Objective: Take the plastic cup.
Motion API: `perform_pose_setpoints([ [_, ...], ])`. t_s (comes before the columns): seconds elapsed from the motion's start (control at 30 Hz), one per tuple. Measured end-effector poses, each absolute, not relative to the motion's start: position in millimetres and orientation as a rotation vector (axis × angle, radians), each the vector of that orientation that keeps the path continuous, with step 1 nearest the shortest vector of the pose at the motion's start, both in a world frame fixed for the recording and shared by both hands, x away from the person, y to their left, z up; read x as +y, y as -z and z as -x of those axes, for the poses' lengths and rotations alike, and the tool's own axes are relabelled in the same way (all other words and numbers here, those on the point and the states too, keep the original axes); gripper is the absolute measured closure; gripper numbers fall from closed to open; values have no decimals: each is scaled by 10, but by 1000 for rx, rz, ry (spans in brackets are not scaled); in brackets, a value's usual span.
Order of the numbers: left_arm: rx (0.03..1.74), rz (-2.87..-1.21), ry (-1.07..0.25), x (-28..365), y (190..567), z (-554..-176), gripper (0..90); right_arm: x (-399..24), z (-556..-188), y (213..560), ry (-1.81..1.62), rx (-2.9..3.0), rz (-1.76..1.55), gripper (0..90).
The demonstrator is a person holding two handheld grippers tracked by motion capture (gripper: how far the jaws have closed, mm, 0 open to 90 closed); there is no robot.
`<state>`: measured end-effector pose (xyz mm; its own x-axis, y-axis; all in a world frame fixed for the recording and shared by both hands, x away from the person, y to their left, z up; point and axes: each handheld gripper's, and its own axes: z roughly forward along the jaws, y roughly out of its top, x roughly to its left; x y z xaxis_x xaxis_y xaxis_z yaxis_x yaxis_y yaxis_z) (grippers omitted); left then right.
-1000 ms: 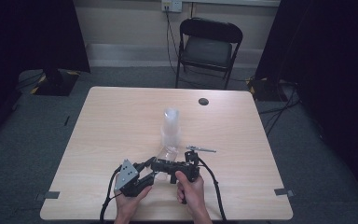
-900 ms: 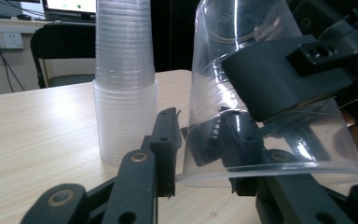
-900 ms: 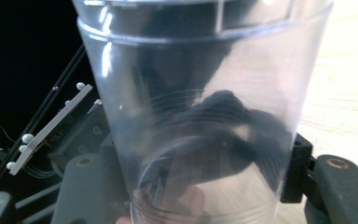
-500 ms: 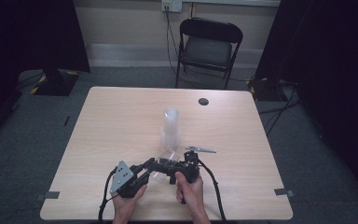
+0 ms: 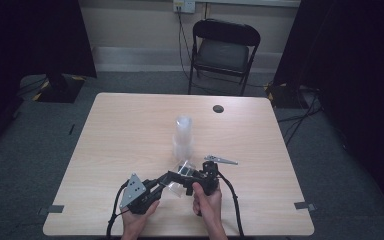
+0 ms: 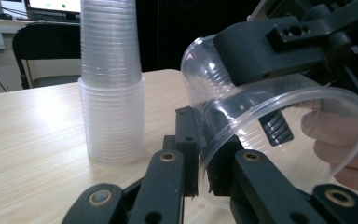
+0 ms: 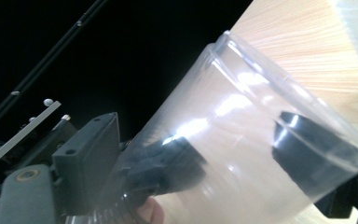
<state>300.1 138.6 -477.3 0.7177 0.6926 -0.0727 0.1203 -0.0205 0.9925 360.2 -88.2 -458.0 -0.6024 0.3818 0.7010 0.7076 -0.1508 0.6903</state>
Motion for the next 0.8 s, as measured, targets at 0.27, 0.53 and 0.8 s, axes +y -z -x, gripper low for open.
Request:
perform_pose_setpoints([
  [0.27,666,-1557,-488,1365,4785,-2990,863,-921,-3577,4549,1857,-1866,1248,130],
  [0.53,657,-1556,-491,1390,4790,-2973,870,-905,-3597,4516,1861,-1872,1247,127],
  [0.8,693,-1531,-455,1537,4804,-2999,871,-1020,-3602,4453,1924,-1863,1282,139],
])
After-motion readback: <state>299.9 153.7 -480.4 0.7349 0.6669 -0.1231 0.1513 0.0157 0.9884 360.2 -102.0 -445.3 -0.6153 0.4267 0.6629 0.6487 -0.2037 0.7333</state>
